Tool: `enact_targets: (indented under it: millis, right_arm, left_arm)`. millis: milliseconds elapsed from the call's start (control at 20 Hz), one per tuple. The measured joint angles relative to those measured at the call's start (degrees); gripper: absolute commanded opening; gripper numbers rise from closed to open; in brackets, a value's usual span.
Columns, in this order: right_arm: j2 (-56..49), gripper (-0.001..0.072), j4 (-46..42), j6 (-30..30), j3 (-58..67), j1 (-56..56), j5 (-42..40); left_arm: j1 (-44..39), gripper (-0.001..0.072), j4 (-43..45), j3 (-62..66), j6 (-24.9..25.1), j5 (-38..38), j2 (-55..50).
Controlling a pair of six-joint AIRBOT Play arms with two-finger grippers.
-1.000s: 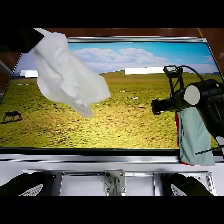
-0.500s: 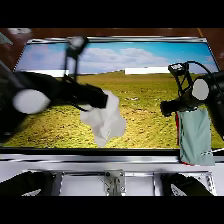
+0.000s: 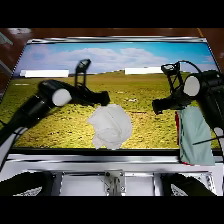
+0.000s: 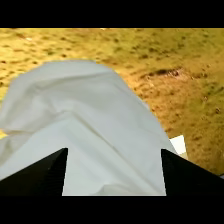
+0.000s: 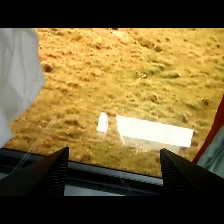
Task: Fold the shirts.
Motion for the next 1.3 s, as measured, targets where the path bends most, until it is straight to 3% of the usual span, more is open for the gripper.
enact_targets:
  millis: [250, 400, 700, 900, 1150, 1200, 1300]
  right_arm:
    - [-4.6, 0.0688, 0.0, -3.1, 0.0, -6.1, -0.5]
    - [-6.1, 0.0688, 4.5, -5.3, -0.3, -12.7, -0.6]
    - [-7.0, 0.0688, 18.0, -10.3, -6.0, -22.4, -2.1]
    - [-7.1, 0.0688, 23.8, -12.5, -11.8, -24.0, -3.6]
    - [-7.1, 0.069, 28.9, -13.7, -15.6, -24.4, -4.5]
    - [-7.1, 0.0697, 30.2, -13.9, -15.9, -24.2, -4.6]
    - [-7.1, 0.0697, 33.6, -14.8, -16.3, -22.6, -5.0]
  left_arm:
    - [13.4, 0.0704, -0.5, -1.0, 6.3, -9.5, 3.7]
    - [18.5, 0.0705, -5.8, -8.6, 9.5, -10.2, 4.2]
    - [21.6, 0.0705, -22.9, -26.1, 14.9, 0.2, 0.9]
    - [21.2, 0.0704, -33.5, -29.8, 20.0, 7.0, -3.3]
    - [20.3, 0.07, -38.9, -30.9, 23.0, 11.2, -7.9]
    - [20.2, 0.0652, -39.5, -31.0, 23.5, 11.8, -8.6]
    - [20.1, 0.0166, -40.5, -31.1, 23.9, 12.5, -9.7]
